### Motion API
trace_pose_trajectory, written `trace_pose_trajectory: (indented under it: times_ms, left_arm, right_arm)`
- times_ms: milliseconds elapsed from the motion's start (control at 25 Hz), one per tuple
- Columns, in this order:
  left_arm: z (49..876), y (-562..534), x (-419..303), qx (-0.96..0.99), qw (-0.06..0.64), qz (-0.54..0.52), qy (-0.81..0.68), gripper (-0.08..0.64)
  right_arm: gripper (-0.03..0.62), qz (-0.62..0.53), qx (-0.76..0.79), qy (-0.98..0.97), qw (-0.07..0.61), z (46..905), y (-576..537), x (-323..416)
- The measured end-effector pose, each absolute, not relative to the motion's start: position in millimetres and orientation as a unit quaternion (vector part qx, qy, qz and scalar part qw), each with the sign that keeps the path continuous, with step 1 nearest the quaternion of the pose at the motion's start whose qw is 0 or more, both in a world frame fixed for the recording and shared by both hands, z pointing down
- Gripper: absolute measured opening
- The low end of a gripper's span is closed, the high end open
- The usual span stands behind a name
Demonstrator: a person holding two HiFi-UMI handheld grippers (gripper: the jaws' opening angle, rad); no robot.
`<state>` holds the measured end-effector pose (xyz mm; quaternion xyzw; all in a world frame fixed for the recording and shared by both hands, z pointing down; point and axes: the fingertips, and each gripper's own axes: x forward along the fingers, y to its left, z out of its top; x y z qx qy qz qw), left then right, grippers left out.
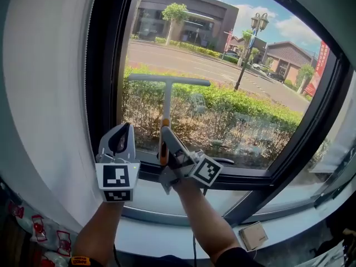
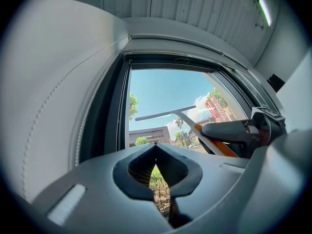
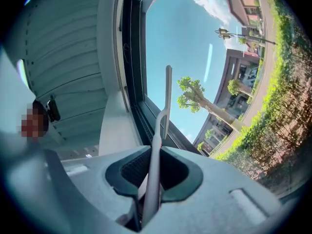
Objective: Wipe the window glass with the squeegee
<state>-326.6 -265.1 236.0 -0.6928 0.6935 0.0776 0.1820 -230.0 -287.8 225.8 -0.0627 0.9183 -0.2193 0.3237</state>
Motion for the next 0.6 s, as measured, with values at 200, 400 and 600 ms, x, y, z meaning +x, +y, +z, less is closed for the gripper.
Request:
trace_pose_trajectory:
  times_ms: [200,400,600]
  left_arm:
    - [188.7,-268.0,-304.8,-0.686,0.222,0.088,0.687,0.014]
    - [130.1,-269.4,-275.7,-0.68,0.262,0.107,0.676,0.014]
    - [84.3,-265.2,-260.7,-0.667,0.304,0.114,0.67,0.014]
  right_arm:
    - [0.048,-0.184,-0.053,0.92,0.342,175.1,-297.8,-199.0]
    - [0.048,-0.149,-0.038,0.917,0.367,114.8,-308.1,-165.0]
    - [0.048,-0.134,-0.02,0.913,0.385,72.1,-316.7,-144.7]
